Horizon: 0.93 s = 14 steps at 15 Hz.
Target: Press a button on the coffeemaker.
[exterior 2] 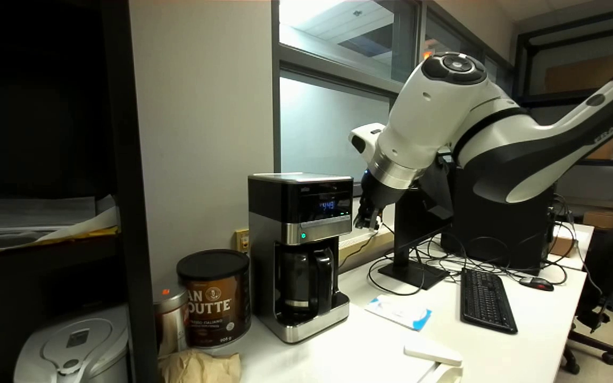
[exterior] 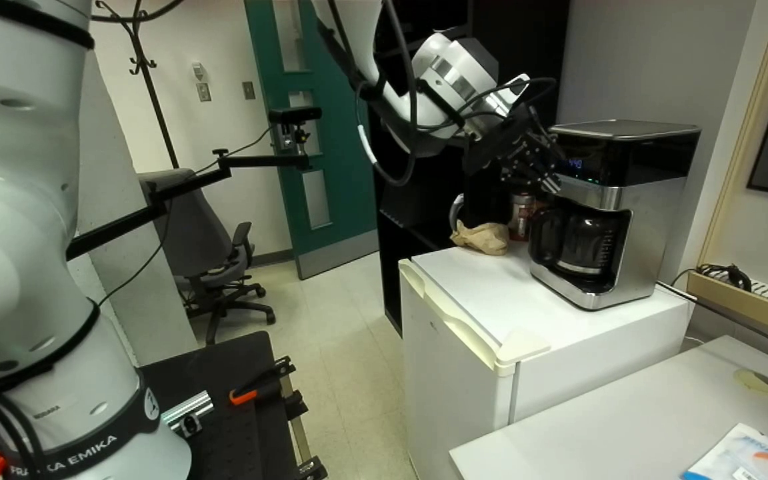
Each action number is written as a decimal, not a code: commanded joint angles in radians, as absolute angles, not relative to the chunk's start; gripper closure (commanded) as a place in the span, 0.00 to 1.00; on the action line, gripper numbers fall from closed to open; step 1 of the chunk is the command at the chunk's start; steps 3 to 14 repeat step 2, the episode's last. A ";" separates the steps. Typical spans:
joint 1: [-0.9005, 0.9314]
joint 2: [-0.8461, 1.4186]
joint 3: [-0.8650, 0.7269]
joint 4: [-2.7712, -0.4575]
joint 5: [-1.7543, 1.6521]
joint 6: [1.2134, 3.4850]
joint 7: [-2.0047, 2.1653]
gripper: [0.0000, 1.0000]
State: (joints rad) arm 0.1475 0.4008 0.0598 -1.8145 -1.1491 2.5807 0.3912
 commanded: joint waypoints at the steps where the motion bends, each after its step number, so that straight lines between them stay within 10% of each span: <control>1: 0.146 0.307 0.067 -1.923 -1.106 2.611 0.376 1.00; 14: 0.147 0.294 0.067 -1.937 -1.102 2.615 0.382 1.00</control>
